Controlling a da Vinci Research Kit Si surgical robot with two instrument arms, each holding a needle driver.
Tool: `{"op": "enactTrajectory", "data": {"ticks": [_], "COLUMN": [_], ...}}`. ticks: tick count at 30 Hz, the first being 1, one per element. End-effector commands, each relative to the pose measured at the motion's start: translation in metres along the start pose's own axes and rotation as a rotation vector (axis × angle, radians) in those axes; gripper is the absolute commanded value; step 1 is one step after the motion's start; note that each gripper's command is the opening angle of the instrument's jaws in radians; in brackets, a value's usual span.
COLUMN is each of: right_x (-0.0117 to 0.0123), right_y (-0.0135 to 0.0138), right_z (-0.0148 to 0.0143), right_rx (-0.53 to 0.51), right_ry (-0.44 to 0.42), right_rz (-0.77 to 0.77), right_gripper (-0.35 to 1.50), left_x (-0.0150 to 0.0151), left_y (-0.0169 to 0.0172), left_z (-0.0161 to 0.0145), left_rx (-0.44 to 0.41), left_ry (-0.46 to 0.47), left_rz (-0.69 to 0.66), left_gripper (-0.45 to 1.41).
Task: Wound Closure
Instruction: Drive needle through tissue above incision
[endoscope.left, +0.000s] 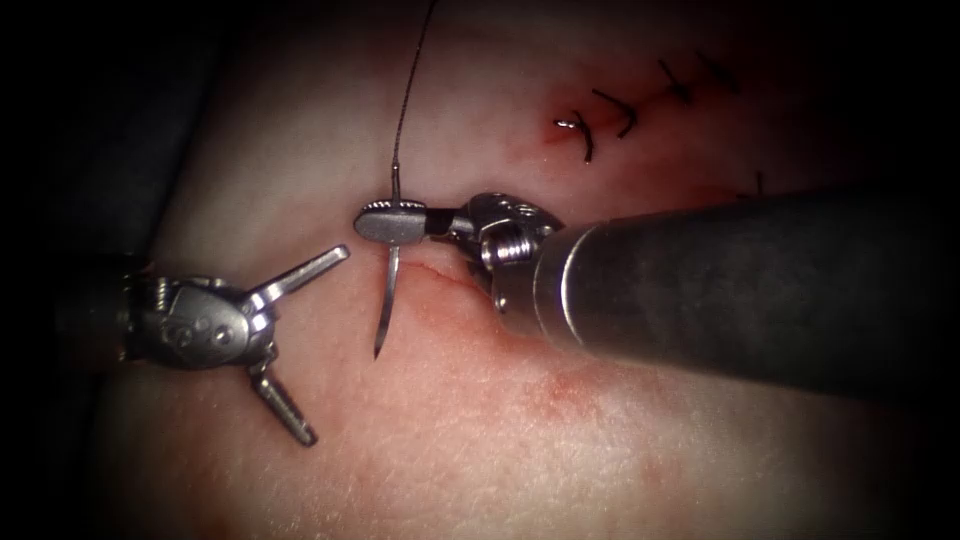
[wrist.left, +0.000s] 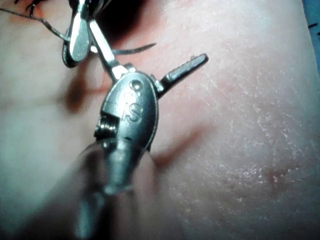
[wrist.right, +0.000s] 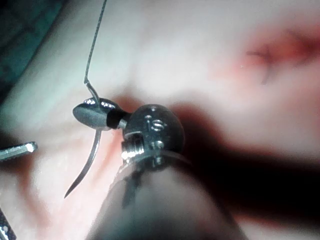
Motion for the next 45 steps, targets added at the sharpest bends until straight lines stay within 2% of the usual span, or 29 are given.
{"op": "enactTrajectory", "data": {"ticks": [1,2,6,8,11,17,25,37,41,45], "right_x": [-0.0008,-0.0008,-0.0005,-0.0004,-0.0001,0.0010,0.0016,0.0022,0.0019,0.0013], "right_y": [0.0004,0.0006,0.0013,0.0016,0.0019,0.0022,0.0015,0.0014,0.0013,0.0011], "right_z": [0.0007,0.0007,0.0004,0.0002,-0.0002,-0.0008,-0.0003,0.0004,0.0009,0.0015], "right_rx": [-0.027,-0.046,-0.160,-0.175,-0.194,-0.143,-0.115,-0.151,-0.148,-0.153], "right_ry": [0.011,0.019,0.036,0.030,0.043,0.100,0.163,0.175,0.182,0.188], "right_rz": [-0.040,-0.069,-0.236,-0.272,-0.358,-0.467,-0.654,-0.906,-0.946,-0.991], "right_gripper": [-0.35,-0.35,-0.35,-0.35,-0.35,-0.35,-0.35,-0.35,-0.35,-0.35], "left_x": [-0.0008,-0.0009,-0.0017,-0.0021,-0.0030,-0.0057,-0.0107,-0.0118,-0.0128,-0.0142], "left_y": [0.0001,0.0001,0.0002,0.0000,-0.0004,-0.0007,-0.0006,0.0001,0.0009,0.0019], "left_z": [0.0005,0.0004,0.0004,0.0006,0.0011,0.0020,0.0028,0.0029,0.0030,0.0031], "left_rx": [0.012,0.024,0.077,0.093,0.117,0.180,0.198,0.184,0.168,0.150], "left_ry": [-0.018,-0.035,-0.126,-0.151,-0.185,-0.267,-0.393,-0.450,-0.540,-0.569], "left_rz": [-0.002,-0.004,-0.014,-0.017,-0.026,-0.043,-0.093,-0.146,-0.161,-0.197], "left_gripper": [0.64,0.57,0.10,-0.05,-0.17,-0.22,-0.25,-0.30,-0.32,-0.32]}}
